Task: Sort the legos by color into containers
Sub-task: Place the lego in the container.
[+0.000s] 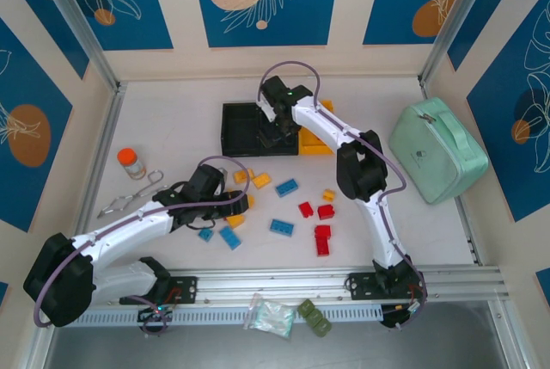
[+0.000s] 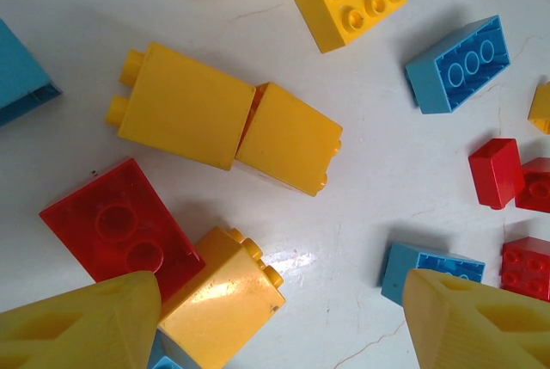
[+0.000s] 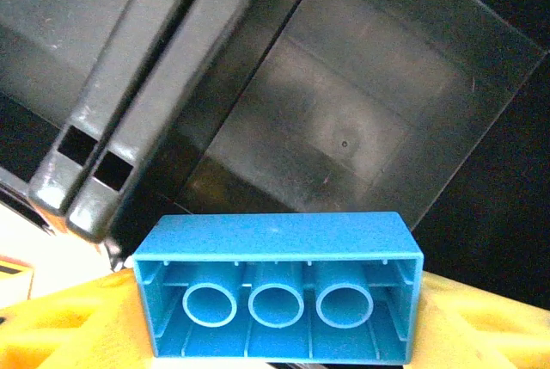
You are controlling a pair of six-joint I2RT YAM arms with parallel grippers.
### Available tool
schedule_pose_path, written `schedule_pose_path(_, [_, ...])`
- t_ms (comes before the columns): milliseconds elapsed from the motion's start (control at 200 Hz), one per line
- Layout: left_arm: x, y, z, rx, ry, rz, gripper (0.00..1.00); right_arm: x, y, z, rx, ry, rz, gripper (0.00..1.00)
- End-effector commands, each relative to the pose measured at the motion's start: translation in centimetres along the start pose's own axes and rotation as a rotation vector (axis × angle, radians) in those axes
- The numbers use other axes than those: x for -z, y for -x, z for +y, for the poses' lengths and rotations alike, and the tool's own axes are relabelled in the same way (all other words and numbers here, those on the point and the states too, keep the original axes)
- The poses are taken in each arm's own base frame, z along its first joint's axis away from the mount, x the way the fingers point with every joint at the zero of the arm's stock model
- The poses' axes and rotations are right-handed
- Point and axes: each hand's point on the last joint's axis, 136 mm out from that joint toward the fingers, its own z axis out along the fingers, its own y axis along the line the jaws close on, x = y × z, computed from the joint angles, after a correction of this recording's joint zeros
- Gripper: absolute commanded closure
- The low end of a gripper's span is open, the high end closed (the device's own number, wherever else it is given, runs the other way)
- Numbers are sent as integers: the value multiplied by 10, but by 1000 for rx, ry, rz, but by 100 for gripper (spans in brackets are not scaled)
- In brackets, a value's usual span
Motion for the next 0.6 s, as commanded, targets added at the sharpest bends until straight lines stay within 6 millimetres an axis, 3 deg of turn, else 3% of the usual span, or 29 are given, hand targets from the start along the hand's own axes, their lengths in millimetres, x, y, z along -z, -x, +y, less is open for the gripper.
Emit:
schedule_pose_path(0, [0, -2, -1, 7, 5, 2, 26, -5, 0, -1, 18, -17, 20, 31])
schedule_pose_path(295, [4, -1, 3, 9, 19, -8, 25, 5, 10, -5, 20, -61, -8, 19])
schedule_pose_path(595, [25, 3, 25, 42, 142, -58, 25, 67, 17, 8, -64, -22, -156, 19])
